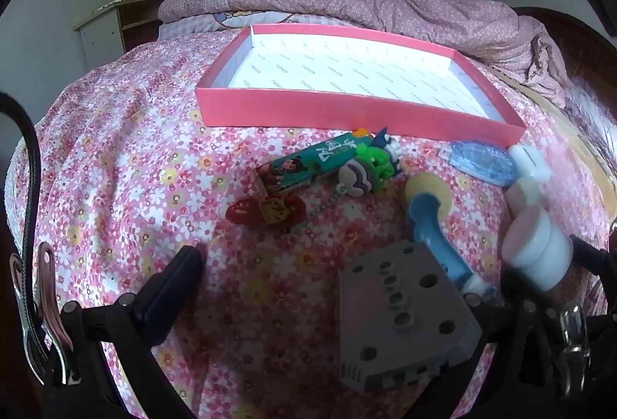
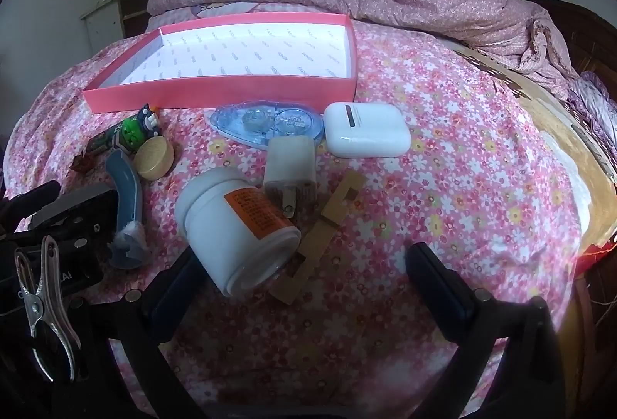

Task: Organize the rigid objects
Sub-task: 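Move the left gripper toward the grey perforated plastic plate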

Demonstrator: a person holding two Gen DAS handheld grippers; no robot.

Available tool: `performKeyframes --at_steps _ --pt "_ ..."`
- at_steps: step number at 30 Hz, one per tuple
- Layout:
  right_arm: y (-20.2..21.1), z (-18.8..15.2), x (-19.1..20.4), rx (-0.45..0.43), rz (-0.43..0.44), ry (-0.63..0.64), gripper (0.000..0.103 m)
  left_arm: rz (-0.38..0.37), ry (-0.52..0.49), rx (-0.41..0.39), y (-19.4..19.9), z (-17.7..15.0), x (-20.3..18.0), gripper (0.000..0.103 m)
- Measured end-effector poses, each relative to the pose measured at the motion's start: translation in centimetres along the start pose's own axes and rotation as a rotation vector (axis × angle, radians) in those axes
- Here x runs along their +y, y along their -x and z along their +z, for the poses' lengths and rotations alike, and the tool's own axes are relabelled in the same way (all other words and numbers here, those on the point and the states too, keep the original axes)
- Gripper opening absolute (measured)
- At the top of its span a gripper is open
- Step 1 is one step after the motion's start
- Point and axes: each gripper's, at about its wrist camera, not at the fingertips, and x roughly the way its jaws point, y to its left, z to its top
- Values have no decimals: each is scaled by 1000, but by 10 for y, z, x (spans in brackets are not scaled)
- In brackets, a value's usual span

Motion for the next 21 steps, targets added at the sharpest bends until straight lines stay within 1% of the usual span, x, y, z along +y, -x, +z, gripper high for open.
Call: performKeyframes --at_steps 5,8,11,21 --pt "-3 6 -3 12 -1 1 103 2 1 1 -2 1 -2 103" --pt "-4 7 -2 21 -1 4 103 23 9 -1 -2 0 -3 103" --pt "-3 8 -2 35 11 11 103 8 9 12 -1 0 -3 103" --pt "2 6 -6 50 54 39 103 -65 -58 44 13 -4 0 102"
